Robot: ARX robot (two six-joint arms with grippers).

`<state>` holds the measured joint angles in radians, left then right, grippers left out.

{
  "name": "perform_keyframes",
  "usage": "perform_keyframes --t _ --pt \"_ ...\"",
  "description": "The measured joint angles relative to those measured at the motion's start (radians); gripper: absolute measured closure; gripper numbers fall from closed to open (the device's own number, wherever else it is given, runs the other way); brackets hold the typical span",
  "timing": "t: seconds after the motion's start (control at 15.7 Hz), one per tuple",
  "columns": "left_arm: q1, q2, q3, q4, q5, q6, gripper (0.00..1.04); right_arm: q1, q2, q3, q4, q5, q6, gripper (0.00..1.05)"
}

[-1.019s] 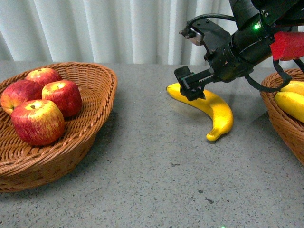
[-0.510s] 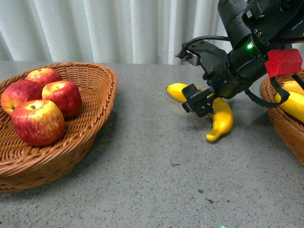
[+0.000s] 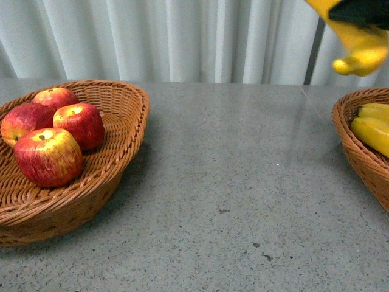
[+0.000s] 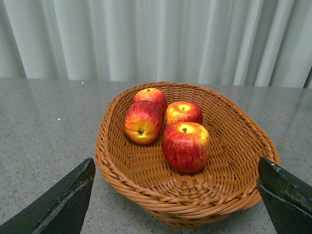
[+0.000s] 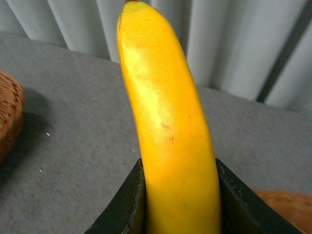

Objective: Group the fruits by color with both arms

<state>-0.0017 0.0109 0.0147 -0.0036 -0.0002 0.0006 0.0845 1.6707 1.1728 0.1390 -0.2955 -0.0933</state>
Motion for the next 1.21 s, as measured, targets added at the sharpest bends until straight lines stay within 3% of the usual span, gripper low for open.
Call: perform_keyframes --t 0.45,0.64,0.83,1.15,1.21 --pt "0.0 0.0 0.0 0.0 0.0 0.0 0.07 -0.132 -0.097 -0.144 -0.035 0.014 -0.121 0.72" --pt "0.0 0.0 0.0 0.0 0.0 0.0 0.07 -0.277 -0.153 -0.237 -0.071 0.014 -0.28 0.72" --pt "0.0 0.0 0.0 0.0 0.0 0.0 0.07 -0.315 -0.169 -0.281 -0.097 0.007 -0.376 0.71" --pt "0.0 0.0 0.0 0.0 0.0 0.0 0.07 -0.293 -0.249 -0.28 -0.082 -0.06 -0.341 0.12" --pt "0.0 0.0 0.0 0.0 0.0 0.0 0.07 -0.286 -0.273 -0.28 -0.076 -0.077 -0.306 0.04"
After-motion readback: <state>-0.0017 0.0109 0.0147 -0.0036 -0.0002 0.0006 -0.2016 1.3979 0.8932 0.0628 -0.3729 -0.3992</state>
